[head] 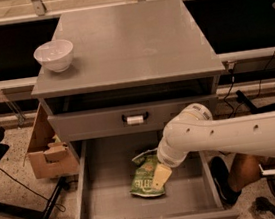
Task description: Pick green jalapeno chip bag from middle drawer and place on counter
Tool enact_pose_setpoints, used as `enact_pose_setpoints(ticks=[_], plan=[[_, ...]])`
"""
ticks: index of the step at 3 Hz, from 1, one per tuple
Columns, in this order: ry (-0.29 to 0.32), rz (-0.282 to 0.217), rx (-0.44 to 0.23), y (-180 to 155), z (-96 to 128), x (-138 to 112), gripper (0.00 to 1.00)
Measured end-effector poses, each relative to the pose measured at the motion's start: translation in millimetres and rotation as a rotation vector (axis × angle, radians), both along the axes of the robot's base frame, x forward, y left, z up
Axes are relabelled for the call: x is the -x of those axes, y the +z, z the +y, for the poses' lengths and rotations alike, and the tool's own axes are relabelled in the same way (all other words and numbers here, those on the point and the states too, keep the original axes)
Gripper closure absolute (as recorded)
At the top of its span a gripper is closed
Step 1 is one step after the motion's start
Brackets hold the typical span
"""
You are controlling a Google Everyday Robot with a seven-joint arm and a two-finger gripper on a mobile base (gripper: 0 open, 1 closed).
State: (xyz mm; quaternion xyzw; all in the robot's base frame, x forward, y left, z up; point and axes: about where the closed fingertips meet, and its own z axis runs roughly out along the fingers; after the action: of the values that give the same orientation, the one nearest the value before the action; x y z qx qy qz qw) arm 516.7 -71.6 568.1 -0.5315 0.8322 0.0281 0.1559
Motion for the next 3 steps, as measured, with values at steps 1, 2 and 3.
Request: enact_pose_setpoints(ticks=[1,2,3], plan=[[-0.027,-0.002,-0.074,-58.9,12.9,-40.7,0.0],[-0.043,0.006,-0.114,-88.3,21.8,-59.3,0.0],[-0.051,0.032,-0.153,-115.8,41.0,-67.4,0.0]])
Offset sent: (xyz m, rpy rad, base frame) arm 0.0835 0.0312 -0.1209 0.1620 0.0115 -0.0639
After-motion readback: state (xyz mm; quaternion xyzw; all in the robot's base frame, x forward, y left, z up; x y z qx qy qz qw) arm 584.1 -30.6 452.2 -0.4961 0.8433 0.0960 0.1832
